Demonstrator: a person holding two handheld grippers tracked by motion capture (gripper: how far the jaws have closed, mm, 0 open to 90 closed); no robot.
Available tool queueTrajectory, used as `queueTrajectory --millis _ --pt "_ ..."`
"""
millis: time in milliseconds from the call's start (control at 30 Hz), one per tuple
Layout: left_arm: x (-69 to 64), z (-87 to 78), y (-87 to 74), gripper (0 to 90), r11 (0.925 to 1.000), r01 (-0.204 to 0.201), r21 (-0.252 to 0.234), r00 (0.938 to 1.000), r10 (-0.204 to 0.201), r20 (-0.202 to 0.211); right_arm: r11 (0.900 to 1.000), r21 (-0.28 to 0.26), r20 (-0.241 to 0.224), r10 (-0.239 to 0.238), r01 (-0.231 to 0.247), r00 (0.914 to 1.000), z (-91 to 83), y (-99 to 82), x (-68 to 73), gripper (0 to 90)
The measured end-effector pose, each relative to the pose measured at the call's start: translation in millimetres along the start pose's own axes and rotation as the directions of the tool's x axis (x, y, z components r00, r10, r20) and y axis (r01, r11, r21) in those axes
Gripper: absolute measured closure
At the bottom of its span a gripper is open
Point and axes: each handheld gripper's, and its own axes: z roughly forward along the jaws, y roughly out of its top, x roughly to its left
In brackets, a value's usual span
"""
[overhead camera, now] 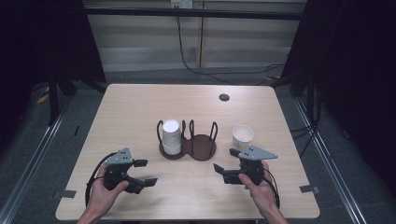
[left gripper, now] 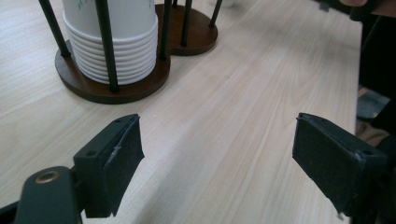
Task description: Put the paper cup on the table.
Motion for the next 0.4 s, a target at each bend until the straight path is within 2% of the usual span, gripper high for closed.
queueTrajectory --millis 33,133,200,267,400 --pt "-0.5 1.2 -0.8 16.1 1.0 0.002 -0.005 1.0 -0.002 0.009 0.9999 -0.003 -0.011 0.015 -0.015 0.9998 2.3 -3.5 2.1 17.3" --pt "-2.4 4.6 -4.0 16.2 1.0 0.008 0.001 0.9999 -0.008 0.015 1.0 -0.006 -0.012 0.006 -0.006 0.9999 6.2 -8.6 7.0 17.8" --pt "-0.2 5.2 -6.2 16.1 0.9997 0.023 0.007 0.9997 -0.023 -0.008 1.0 -0.002 -0.022 0.008 -0.008 0.9997 8.1 -9.3 8.5 17.8" --pt "0.8 6.0 -7.5 16.1 0.9991 0.036 0.021 0.9993 -0.036 -0.012 1.0 -0.001 -0.028 0.009 -0.009 0.9996 9.5 -9.8 8.6 17.8" --pt "-4.0 6.3 -6.8 16.2 0.9996 0.02 0.02 0.9998 -0.02 -0.004 0.9998 0.019 -0.038 0.012 -0.011 0.9992 11.1 -13.9 7.2 16.0"
